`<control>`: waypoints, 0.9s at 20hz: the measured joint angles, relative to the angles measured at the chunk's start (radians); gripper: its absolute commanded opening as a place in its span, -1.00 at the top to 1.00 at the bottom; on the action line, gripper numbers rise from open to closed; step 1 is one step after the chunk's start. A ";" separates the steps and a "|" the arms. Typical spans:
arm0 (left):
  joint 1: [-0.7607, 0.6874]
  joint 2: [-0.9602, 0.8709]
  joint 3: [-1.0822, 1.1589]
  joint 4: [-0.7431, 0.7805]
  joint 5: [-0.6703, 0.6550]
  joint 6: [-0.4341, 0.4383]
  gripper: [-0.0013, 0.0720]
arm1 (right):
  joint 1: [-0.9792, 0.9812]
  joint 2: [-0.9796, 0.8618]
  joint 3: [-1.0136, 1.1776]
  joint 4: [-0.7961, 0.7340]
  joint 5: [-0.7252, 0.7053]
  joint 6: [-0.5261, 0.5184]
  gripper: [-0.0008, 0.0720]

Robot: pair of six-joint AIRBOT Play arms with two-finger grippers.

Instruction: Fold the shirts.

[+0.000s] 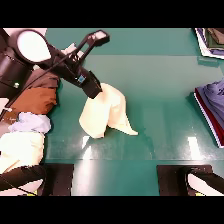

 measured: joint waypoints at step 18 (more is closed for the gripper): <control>0.315 -0.019 -0.178 -0.058 0.132 -0.059 -0.99 | 0.014 -0.002 0.007 -0.009 0.013 -0.001 0.92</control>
